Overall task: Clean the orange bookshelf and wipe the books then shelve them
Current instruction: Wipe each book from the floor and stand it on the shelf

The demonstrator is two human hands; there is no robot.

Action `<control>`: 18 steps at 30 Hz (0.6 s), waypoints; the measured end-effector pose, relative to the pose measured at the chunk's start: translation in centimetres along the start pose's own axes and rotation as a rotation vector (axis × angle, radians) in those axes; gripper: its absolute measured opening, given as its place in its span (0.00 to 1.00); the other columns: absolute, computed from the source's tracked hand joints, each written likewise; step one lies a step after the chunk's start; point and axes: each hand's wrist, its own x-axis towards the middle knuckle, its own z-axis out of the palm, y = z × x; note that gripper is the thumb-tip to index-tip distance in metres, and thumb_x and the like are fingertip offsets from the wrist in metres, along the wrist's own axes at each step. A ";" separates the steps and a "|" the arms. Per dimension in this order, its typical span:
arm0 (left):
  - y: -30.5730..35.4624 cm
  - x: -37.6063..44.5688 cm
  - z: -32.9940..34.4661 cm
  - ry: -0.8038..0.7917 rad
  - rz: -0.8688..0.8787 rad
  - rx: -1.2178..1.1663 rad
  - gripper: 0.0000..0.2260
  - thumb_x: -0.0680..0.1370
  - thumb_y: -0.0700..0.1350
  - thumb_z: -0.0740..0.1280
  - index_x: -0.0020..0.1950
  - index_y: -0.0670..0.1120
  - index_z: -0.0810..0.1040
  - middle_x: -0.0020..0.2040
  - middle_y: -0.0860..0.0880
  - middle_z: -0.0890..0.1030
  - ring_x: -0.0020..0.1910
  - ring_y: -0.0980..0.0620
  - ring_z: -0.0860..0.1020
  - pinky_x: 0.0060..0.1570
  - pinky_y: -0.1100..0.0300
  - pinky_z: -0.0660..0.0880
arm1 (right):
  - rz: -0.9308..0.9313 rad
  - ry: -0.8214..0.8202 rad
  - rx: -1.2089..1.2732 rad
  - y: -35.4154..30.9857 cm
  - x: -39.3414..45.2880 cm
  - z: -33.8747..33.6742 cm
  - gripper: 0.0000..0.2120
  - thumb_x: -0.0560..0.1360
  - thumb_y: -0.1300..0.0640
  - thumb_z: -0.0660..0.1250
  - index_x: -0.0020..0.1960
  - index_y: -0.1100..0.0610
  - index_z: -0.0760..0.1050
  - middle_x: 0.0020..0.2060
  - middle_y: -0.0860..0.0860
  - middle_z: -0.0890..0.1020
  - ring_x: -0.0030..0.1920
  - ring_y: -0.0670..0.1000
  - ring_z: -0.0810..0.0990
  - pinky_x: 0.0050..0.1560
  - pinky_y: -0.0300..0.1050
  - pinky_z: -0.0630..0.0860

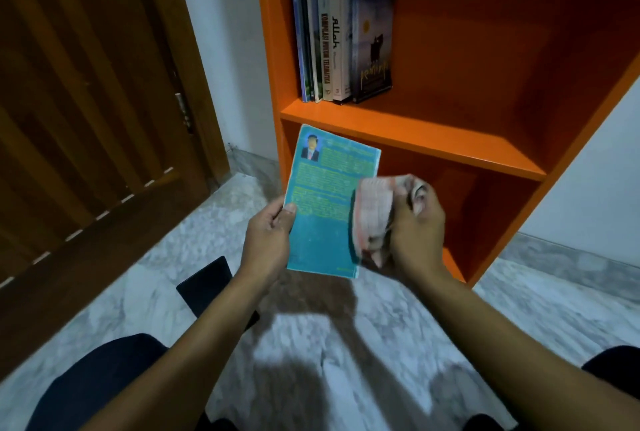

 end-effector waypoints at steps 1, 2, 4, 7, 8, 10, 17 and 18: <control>-0.1 -0.2 0.2 -0.024 0.001 0.004 0.12 0.85 0.46 0.60 0.53 0.56 0.83 0.50 0.51 0.87 0.50 0.48 0.85 0.53 0.37 0.80 | 0.018 0.084 0.041 -1.2 1.4 0.2 0.06 0.82 0.56 0.62 0.53 0.57 0.76 0.44 0.51 0.82 0.44 0.46 0.81 0.43 0.47 0.78; -0.1 -0.3 0.3 -0.049 0.002 0.009 0.12 0.85 0.46 0.60 0.53 0.56 0.83 0.50 0.50 0.87 0.49 0.48 0.85 0.53 0.37 0.80 | 0.008 0.145 0.058 -2.3 2.6 0.4 0.06 0.82 0.55 0.62 0.53 0.56 0.75 0.45 0.49 0.82 0.46 0.47 0.81 0.46 0.49 0.78; -0.2 -0.5 0.7 -0.104 0.009 0.029 0.12 0.85 0.47 0.60 0.53 0.56 0.83 0.49 0.49 0.87 0.49 0.46 0.85 0.53 0.35 0.79 | -0.090 0.144 -0.004 -3.9 4.4 1.4 0.04 0.82 0.54 0.62 0.52 0.53 0.73 0.43 0.45 0.80 0.43 0.41 0.79 0.45 0.51 0.77; -0.1 -0.7 1.3 -0.151 0.002 0.040 0.13 0.85 0.47 0.60 0.51 0.59 0.84 0.49 0.48 0.87 0.48 0.44 0.85 0.52 0.34 0.79 | -0.338 -0.090 -0.300 -4.7 5.2 3.4 0.15 0.78 0.63 0.59 0.63 0.54 0.73 0.54 0.49 0.81 0.56 0.43 0.78 0.61 0.56 0.75; -0.1 -0.7 1.4 -0.152 -0.003 0.037 0.15 0.84 0.47 0.60 0.50 0.60 0.84 0.49 0.47 0.87 0.48 0.43 0.85 0.53 0.34 0.79 | -0.421 -0.194 -0.428 -4.3 4.9 4.0 0.22 0.76 0.65 0.57 0.69 0.54 0.71 0.63 0.51 0.79 0.68 0.48 0.72 0.73 0.59 0.63; -0.2 -0.6 1.4 -0.123 -0.031 -0.002 0.15 0.84 0.46 0.61 0.50 0.60 0.85 0.49 0.47 0.86 0.49 0.43 0.85 0.54 0.35 0.79 | -0.500 -0.346 -0.573 -3.1 3.4 4.8 0.29 0.77 0.67 0.57 0.77 0.52 0.63 0.74 0.49 0.67 0.74 0.37 0.47 0.77 0.44 0.34; -1.5 1.3 0.2 0.057 -0.269 -0.345 0.12 0.84 0.40 0.60 0.55 0.42 0.83 0.55 0.38 0.84 0.56 0.36 0.82 0.61 0.37 0.76 | -0.511 -0.675 -0.494 3.0 -2.8 5.1 0.34 0.68 0.65 0.56 0.75 0.57 0.67 0.74 0.53 0.69 0.76 0.43 0.59 0.79 0.49 0.47; -1.6 1.6 -0.1 0.076 -0.299 -0.406 0.11 0.83 0.39 0.60 0.55 0.41 0.83 0.57 0.36 0.83 0.57 0.36 0.82 0.62 0.38 0.76 | -0.495 -0.693 -0.470 3.3 -3.6 4.9 0.34 0.69 0.63 0.55 0.75 0.57 0.67 0.73 0.53 0.70 0.75 0.42 0.60 0.79 0.47 0.48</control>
